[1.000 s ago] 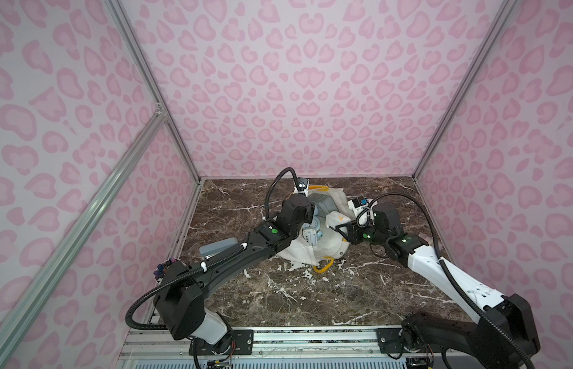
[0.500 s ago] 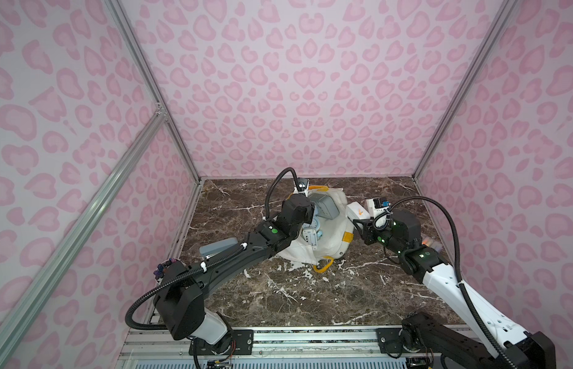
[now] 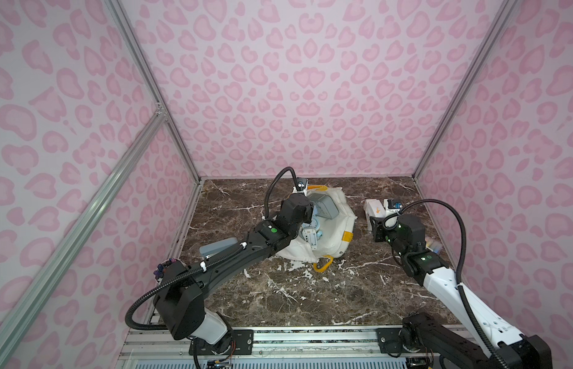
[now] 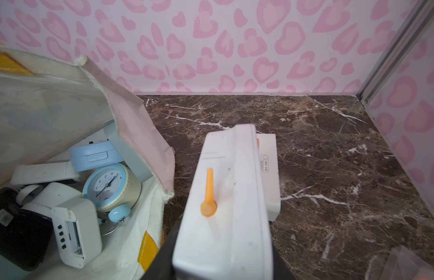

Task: Take the alarm clock out of the canvas bag
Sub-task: Place the alarm at the center of the board.

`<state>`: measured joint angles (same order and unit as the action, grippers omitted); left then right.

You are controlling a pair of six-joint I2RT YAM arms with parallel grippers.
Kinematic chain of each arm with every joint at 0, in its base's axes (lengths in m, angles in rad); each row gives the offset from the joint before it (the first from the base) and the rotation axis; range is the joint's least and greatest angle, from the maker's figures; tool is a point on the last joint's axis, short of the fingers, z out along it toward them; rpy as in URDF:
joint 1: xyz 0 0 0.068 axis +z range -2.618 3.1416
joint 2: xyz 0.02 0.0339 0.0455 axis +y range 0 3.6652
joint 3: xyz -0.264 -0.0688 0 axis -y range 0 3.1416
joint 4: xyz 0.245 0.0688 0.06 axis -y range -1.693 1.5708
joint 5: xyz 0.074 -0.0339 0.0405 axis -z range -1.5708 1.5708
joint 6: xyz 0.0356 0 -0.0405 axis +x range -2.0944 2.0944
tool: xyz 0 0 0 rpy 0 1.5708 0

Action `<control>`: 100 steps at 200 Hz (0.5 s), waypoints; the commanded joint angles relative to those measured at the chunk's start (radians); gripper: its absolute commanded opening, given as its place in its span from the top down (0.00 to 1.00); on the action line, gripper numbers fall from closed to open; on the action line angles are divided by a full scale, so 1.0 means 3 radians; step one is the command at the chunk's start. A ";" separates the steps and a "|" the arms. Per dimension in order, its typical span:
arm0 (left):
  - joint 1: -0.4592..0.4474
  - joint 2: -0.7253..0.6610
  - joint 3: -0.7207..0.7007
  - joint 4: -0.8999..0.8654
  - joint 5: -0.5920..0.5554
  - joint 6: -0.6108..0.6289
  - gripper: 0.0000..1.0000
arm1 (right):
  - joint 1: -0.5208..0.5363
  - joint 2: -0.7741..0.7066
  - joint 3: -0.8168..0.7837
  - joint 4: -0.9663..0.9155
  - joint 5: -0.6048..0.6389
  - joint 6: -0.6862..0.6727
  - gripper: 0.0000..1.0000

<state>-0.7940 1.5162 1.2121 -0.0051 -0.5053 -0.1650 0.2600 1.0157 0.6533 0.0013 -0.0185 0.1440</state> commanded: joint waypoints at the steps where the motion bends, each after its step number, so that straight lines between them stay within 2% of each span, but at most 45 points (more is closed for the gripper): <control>1: -0.0001 -0.0045 0.0035 0.0017 -0.0045 -0.0013 0.96 | -0.0006 0.0122 0.0012 0.0180 0.0123 -0.0054 0.82; 100: 0.0000 -0.0139 -0.0046 0.0017 -0.0097 -0.0007 0.97 | -0.0013 0.1072 0.0367 0.0306 0.0066 -0.0043 0.84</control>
<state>-0.7940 1.4899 1.2053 -0.0292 -0.5053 -0.1650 0.2550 1.2881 0.7425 0.0433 0.0059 0.1280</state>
